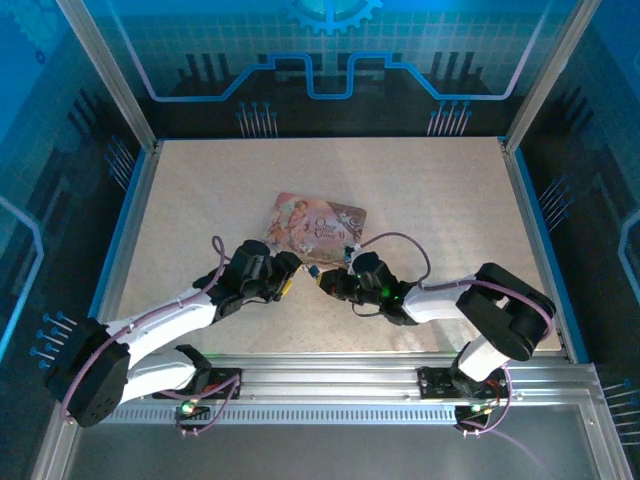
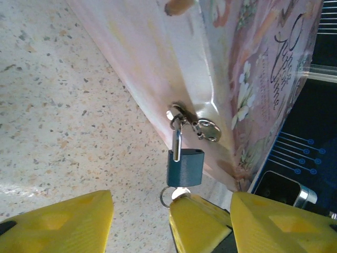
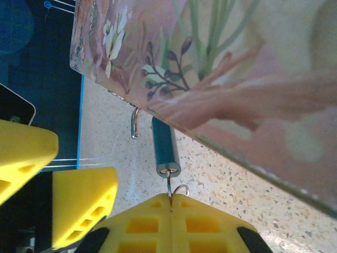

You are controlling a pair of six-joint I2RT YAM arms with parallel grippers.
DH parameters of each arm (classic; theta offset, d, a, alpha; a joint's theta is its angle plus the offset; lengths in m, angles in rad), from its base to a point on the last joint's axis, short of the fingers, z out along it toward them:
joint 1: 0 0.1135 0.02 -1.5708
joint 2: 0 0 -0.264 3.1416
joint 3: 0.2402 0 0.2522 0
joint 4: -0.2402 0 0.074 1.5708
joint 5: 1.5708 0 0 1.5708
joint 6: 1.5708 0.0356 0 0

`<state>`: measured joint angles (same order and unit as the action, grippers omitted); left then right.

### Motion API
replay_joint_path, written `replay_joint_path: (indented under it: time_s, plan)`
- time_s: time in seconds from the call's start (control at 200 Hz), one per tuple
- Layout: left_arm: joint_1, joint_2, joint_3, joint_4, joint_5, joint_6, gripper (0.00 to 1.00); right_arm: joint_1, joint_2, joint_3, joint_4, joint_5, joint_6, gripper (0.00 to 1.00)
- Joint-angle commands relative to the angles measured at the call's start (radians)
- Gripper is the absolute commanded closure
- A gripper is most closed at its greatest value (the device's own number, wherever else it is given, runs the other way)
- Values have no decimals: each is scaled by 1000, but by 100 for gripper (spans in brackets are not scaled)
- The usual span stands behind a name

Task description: Unlock a padlock with a key

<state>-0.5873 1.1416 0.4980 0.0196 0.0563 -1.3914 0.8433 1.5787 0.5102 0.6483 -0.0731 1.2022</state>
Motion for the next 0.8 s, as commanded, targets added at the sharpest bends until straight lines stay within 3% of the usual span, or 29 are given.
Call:
replay_joint_path:
  time_s: [0.0,0.225,0.5,0.795]
  plan:
    - [10,-6,-18,6,0,40,38,-14,22,-12,62,-37,80,100]
    - [35,-10,-16,13,26,70,37,-16,61,-25,116,-45,128,100]
    - [116,-80,41,-155,34,197,33,-20,74,-24,70,-54,95,95]
    - [235,-105,57,-201,98,268,29,-23,58,-43,28,-38,83,78]
